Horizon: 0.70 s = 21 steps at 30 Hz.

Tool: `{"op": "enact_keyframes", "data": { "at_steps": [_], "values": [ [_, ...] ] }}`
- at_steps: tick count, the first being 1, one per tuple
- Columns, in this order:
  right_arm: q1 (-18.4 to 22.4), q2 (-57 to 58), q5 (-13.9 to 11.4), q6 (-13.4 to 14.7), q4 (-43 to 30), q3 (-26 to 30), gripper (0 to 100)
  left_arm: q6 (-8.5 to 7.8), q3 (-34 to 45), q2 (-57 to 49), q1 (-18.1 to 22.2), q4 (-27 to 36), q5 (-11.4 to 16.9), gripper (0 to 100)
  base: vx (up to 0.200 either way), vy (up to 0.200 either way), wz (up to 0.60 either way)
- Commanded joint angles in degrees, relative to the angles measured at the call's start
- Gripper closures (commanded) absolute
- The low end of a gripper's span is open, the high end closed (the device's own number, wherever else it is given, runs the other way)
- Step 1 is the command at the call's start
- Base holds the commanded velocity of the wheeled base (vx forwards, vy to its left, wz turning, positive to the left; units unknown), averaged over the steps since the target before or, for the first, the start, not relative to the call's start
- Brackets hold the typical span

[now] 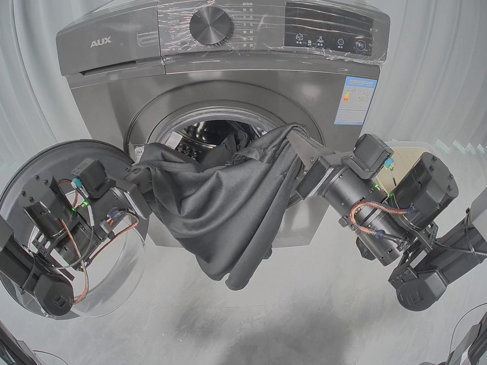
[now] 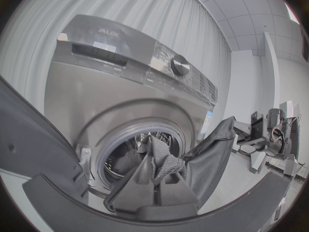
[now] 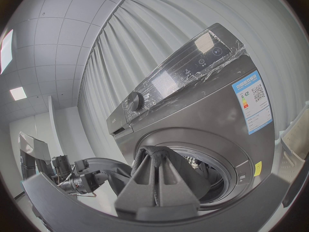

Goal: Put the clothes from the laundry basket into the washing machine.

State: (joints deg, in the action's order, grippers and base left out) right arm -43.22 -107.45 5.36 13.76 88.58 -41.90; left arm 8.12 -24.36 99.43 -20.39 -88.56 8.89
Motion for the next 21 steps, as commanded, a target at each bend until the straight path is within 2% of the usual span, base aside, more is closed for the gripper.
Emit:
{"op": "enact_keyframes", "data": {
  "at_steps": [1,15,21],
  "values": [
    [0.9,0.7,-0.1,-0.1,0.0,-0.1,100,0.05,-1.1,-3.5,1.8,0.2,-0.1,100,0.0,0.0,0.0],
    [5.2,2.7,0.0,-0.1,-0.2,0.2,100,-0.03,-3.1,-3.5,6.7,0.1,0.1,100,0.0,0.0,0.0],
    [5.2,2.8,0.1,-0.1,-0.2,0.2,100,0.05,-3.2,-3.6,7.7,0.1,0.2,100,0.0,0.0,0.0]
  ]
}}
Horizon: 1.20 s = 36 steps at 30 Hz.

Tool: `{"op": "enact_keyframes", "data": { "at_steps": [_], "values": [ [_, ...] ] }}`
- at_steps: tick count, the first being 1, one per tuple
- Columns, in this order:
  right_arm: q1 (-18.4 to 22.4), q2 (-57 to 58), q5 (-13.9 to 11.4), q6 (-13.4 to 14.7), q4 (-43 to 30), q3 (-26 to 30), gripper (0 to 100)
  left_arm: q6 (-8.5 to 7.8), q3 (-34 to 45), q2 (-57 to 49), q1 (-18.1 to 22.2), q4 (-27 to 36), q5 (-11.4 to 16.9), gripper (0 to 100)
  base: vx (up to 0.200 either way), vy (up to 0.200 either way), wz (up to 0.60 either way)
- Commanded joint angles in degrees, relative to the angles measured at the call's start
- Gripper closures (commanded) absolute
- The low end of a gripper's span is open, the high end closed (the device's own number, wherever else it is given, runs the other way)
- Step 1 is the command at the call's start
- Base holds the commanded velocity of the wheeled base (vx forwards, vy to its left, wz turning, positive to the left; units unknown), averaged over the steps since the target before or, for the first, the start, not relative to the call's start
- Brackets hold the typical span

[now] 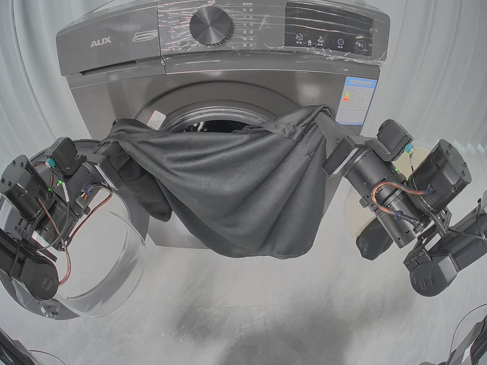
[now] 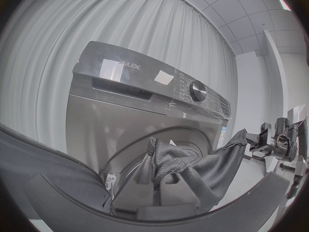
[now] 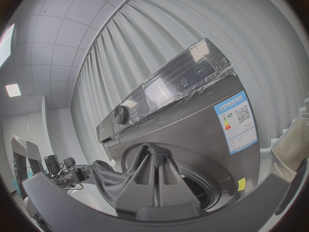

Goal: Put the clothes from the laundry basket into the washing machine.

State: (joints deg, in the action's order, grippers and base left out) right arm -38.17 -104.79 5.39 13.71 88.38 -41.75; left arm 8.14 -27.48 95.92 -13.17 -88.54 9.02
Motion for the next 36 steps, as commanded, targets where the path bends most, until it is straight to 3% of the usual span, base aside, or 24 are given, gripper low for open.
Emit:
{"op": "enact_keyframes", "data": {
  "at_steps": [1,36],
  "values": [
    [0.2,0.1,0.1,0.0,0.0,0.0,100,0.03,-0.1,-0.1,0.5,0.0,0.0,100,0.0,0.0,0.0],
    [3.1,3.7,0.1,-0.8,-0.1,2.6,100,0.21,-0.9,0.0,0.9,-0.1,-0.1,100,0.0,0.0,0.0]
  ]
}}
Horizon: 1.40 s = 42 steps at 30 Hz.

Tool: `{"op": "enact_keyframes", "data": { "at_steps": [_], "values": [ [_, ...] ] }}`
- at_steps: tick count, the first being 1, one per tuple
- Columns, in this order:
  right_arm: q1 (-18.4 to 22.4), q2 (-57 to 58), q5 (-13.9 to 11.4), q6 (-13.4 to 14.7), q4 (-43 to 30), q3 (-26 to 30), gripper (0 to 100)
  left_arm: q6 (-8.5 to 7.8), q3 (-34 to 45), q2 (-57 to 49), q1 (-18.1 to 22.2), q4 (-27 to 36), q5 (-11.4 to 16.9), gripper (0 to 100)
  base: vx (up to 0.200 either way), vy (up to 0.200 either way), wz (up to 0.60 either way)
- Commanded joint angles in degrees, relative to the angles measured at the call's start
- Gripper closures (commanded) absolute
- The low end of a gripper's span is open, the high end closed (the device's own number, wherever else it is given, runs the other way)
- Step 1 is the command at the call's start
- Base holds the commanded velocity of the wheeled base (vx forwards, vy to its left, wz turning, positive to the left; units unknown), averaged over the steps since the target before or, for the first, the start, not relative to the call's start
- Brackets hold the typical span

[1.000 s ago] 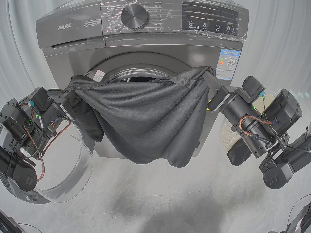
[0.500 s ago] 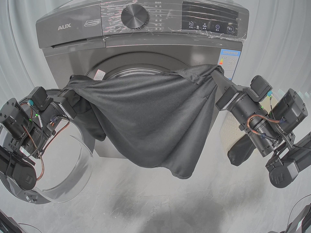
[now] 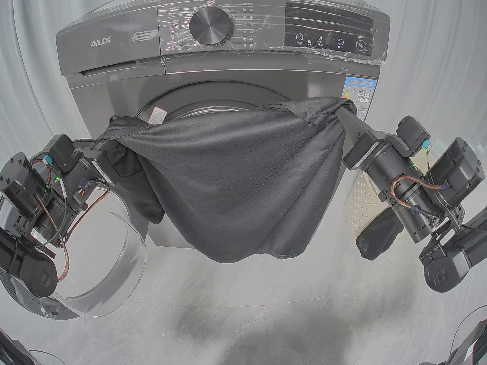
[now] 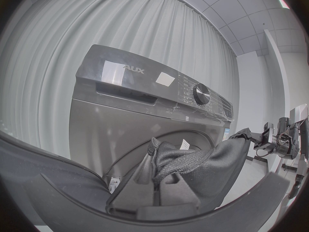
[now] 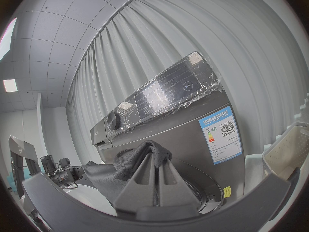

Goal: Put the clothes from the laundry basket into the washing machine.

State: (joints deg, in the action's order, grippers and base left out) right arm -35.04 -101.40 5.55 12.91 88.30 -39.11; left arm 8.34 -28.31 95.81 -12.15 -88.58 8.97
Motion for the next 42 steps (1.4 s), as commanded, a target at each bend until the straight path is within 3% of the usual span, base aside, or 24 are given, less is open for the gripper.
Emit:
{"op": "enact_keyframes", "data": {
  "at_steps": [1,20,24,27,30,33,34,35,36,42],
  "values": [
    [0.0,0.3,0.0,0.0,0.0,0.0,100,0.01,-0.1,0.1,0.0,0.0,0.1,100,0.0,0.0,0.0],
    [-0.6,0.2,-0.1,0.1,0.0,1.4,100,-0.08,0.7,0.5,-1.5,0.0,-0.2,100,0.0,0.0,0.0],
    [-2.1,0.2,-0.4,-0.1,0.0,6.9,100,0.8,0.8,0.1,-8.1,0.1,-1.4,100,0.0,0.0,0.0],
    [-4.3,-0.1,-0.2,-0.2,0.0,9.9,100,0.27,1.1,0.8,-13.7,0.0,-5.4,100,0.0,0.0,0.0],
    [-5.0,-0.9,-0.2,-0.2,0.0,11.2,100,-0.25,-1.5,1.4,-16.7,0.6,-8.3,100,0.0,0.0,0.0],
    [-5.3,-2.7,-0.2,-0.1,0.0,12.1,100,-1.31,-3.9,2.5,-17.9,1.7,-8.9,100,0.0,0.0,0.0],
    [-5.4,-3.1,-0.2,0.0,0.0,12.6,0,-1.75,-4.4,2.7,-18.0,2.2,-8.9,100,0.0,0.0,0.0],
    [-5.4,-3.1,-0.2,0.0,0.0,12.6,0,-1.75,-4.4,2.7,-18.0,2.2,-8.9,100,0.0,0.0,0.0],
    [-5.9,-4.2,-0.4,0.1,0.0,14.1,0,-2.89,-5.6,3.1,-18.1,3.0,-8.9,100,0.0,0.0,0.0],
    [-10.1,-5.6,-0.8,0.1,0.0,24.0,0,-3.24,-7.2,3.5,-18.2,3.9,-9.0,100,0.0,0.0,0.0]
  ]
}}
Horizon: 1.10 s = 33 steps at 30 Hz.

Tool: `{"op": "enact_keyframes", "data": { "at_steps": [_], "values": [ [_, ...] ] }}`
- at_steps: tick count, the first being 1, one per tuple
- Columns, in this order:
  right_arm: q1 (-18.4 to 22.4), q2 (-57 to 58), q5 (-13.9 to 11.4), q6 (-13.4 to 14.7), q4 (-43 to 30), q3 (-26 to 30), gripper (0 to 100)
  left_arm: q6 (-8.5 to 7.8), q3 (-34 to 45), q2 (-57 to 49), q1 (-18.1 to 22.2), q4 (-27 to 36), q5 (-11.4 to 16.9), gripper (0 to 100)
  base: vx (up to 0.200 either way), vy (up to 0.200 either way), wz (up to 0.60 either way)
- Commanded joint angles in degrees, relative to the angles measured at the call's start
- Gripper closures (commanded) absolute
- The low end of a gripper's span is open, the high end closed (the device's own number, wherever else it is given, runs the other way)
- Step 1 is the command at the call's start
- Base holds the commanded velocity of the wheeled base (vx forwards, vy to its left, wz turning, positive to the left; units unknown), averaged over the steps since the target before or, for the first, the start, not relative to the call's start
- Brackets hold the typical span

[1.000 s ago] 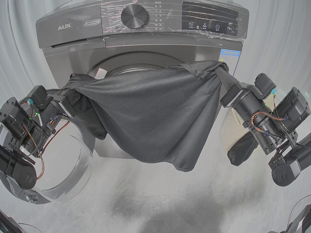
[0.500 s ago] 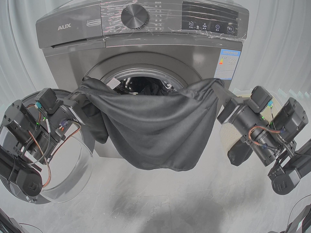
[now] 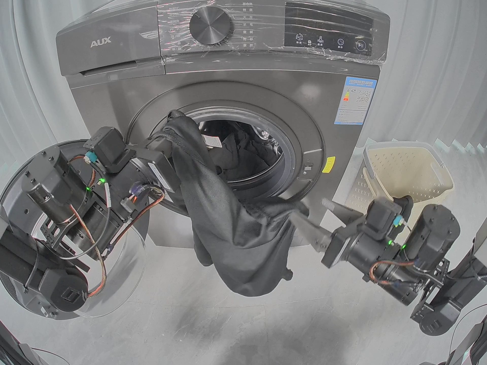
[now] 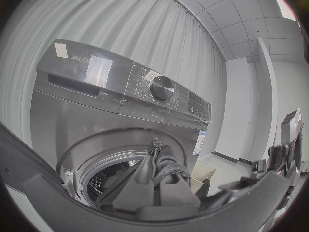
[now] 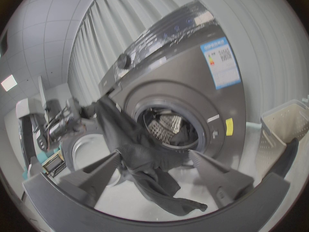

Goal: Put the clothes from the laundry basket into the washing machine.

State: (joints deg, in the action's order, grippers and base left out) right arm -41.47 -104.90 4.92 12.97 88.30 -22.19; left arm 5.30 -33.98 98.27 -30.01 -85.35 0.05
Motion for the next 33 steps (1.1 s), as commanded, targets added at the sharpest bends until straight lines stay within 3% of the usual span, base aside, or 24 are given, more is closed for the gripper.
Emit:
{"op": "enact_keyframes", "data": {
  "at_steps": [1,5,12,22,29,33],
  "values": [
    [-4.5,-2.1,-0.2,0.0,0.0,8.5,0,-0.12,-1.9,1.4,-0.3,0.9,0.0,100,0.0,0.0,0.0],
    [-6.0,-4.1,-0.2,0.0,0.0,12.4,0,-0.29,-2.6,1.8,-0.5,1.1,-0.1,100,0.0,0.0,0.0],
    [-5.9,-8.0,-0.5,-0.8,0.1,10.8,0,-0.38,-3.3,3.2,-1.1,1.1,-0.5,100,0.0,0.0,0.0],
    [-5.9,-16.7,-1.7,-2.9,0.0,-6.1,0,-0.47,-3.6,3.9,-1.9,1.1,-0.5,100,0.0,0.0,0.0],
    [-4.0,-23.3,-5.5,-6.0,0.0,-17.5,0,-0.64,-4.1,3.8,-1.9,1.1,-0.4,100,0.0,0.0,0.0],
    [-3.7,-25.2,-7.5,-5.9,0.0,-19.6,0,-0.64,-4.2,3.7,-1.9,1.1,-0.4,100,0.0,0.0,0.0]
  ]
}}
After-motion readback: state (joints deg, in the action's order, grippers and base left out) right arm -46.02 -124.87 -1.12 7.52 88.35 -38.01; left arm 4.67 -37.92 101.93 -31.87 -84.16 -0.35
